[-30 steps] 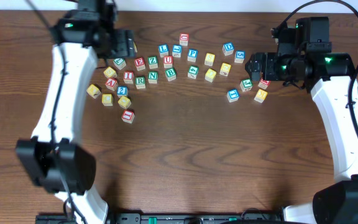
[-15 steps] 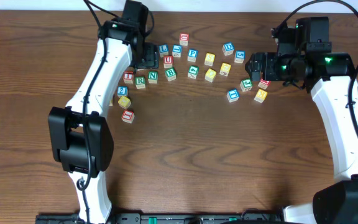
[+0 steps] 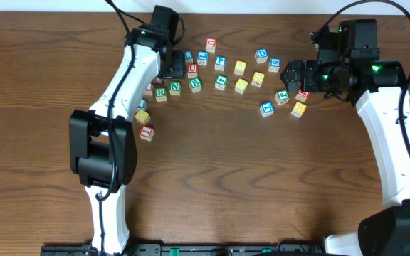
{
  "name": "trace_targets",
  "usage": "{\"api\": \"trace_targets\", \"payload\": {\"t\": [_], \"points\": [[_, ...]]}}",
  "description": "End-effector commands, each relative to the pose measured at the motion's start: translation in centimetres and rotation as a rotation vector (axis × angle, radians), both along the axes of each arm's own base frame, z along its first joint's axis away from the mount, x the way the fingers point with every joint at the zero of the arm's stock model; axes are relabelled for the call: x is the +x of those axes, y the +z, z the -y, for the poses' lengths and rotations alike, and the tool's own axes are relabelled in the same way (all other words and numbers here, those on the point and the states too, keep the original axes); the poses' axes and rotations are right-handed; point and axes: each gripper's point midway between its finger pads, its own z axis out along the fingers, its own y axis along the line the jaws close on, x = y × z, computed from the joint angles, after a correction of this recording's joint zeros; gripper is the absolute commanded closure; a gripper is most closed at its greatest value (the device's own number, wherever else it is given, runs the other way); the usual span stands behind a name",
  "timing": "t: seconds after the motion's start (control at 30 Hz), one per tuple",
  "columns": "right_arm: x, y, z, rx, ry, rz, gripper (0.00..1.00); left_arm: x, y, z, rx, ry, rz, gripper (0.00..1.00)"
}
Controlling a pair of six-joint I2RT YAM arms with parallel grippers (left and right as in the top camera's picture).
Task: Spell out NEURIPS
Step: 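Lower the left gripper onto the green-lettered N block and grasp it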
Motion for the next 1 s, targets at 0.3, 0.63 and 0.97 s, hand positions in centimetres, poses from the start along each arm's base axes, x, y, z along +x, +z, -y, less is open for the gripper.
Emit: {"api": "trace_targets", "payload": {"t": [0.3, 0.63, 0.97], "points": [[0.4, 0.9, 0.0, 0.009, -0.009, 0.020, 0.01, 0.9, -3.3, 0.4, 0.016, 0.004, -0.022, 0.41], [0.4, 0.9, 0.0, 0.009, -0.009, 0.021, 0.01, 0.6, -4.5, 0.8, 0.029, -0.029, -0.036, 0.47], [0.4, 0.9, 0.0, 0.009, -0.009, 0.020, 0.01, -0.2, -7.9, 0.9, 0.045, -0.031, -0.106, 0.50]]}}
